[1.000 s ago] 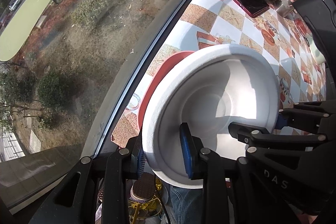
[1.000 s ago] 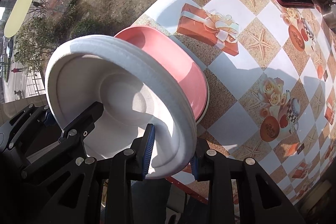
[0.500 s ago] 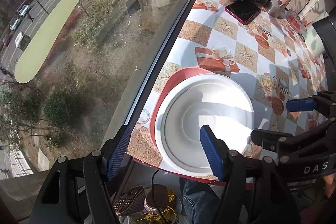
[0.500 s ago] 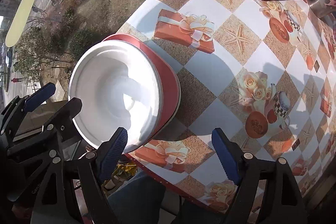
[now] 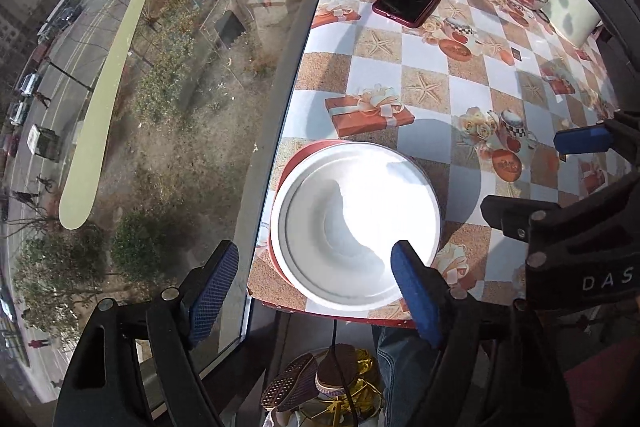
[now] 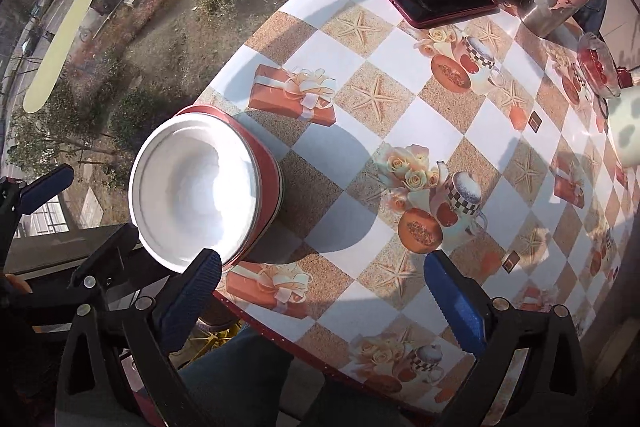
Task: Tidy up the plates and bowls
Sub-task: 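Withdraw the right gripper from the stacked bowls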
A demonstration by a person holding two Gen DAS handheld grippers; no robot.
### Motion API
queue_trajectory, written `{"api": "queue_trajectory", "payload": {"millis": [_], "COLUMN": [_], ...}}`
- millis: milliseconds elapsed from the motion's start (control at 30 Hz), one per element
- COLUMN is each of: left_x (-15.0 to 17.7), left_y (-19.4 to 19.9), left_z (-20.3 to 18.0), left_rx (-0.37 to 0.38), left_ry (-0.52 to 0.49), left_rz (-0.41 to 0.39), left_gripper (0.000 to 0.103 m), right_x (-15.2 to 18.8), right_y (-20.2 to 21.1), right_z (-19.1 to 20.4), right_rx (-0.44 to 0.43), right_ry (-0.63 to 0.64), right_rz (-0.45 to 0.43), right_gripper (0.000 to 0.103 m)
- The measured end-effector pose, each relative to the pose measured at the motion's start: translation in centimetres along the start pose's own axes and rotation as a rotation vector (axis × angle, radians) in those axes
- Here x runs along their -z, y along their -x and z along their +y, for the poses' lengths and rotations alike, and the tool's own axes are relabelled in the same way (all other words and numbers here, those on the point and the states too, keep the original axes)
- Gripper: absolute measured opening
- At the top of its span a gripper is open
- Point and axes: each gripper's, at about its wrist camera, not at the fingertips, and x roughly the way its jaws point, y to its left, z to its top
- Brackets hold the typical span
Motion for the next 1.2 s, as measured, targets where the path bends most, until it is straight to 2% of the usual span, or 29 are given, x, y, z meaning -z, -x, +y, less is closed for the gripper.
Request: {"api": "queue_trajectory", "payload": {"millis": [333,700,1200], "left_x": [-0.2,-0.6,-0.2], "left_y": [0.0,-0.3,-0.7], "left_z": [-1.3,-2.4,-1.8], "left_rx": [-0.010,-0.016,-0.007], "left_ry": [-0.057,-0.101,-0.055], "left_rz": [0.023,0.039,0.060], "left_gripper": [0.081,0.081,0.081], "right_x": [0.8,1.3,1.2], "right_y": [-0.8,-0.4,-0.9], "right_z": [-0.8,-2.0,-1.7], "right_rx": [-0.027,-0.032,-0.030], "right_ry": [-0.044,-0.094,-0.072], "right_rz": [0.029,0.020,0.039], "right_gripper": [0.102,0.102,0.102]}}
